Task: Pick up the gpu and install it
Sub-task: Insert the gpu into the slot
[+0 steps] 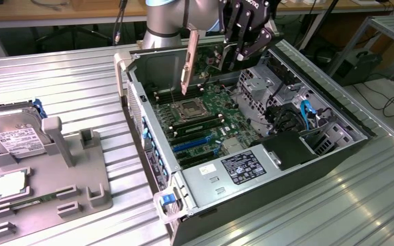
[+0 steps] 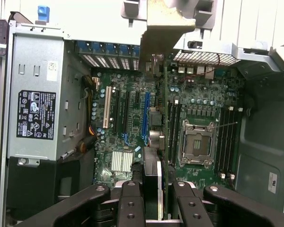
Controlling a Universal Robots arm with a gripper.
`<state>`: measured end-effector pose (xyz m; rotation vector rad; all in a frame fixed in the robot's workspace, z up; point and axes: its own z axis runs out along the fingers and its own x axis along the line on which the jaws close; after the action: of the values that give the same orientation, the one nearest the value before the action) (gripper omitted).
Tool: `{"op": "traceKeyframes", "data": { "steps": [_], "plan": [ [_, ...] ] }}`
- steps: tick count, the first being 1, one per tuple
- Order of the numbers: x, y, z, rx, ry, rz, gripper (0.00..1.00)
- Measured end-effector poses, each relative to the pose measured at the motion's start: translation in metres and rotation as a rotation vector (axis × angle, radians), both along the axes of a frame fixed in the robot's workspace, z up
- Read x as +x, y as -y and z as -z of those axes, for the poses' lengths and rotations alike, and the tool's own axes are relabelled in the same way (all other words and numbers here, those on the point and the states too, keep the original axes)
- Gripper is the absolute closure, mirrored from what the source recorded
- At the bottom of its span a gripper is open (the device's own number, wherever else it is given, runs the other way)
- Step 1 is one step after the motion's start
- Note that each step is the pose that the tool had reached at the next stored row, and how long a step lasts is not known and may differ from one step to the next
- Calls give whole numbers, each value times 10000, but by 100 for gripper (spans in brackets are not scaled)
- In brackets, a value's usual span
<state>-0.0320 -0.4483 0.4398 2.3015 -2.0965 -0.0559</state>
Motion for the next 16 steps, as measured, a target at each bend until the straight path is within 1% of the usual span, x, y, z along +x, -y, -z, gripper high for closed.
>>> {"op": "traceKeyframes", "data": {
  "steps": [16],
  "plan": [
    [0,1,45,0,-1,-128,72]
  ]
}}
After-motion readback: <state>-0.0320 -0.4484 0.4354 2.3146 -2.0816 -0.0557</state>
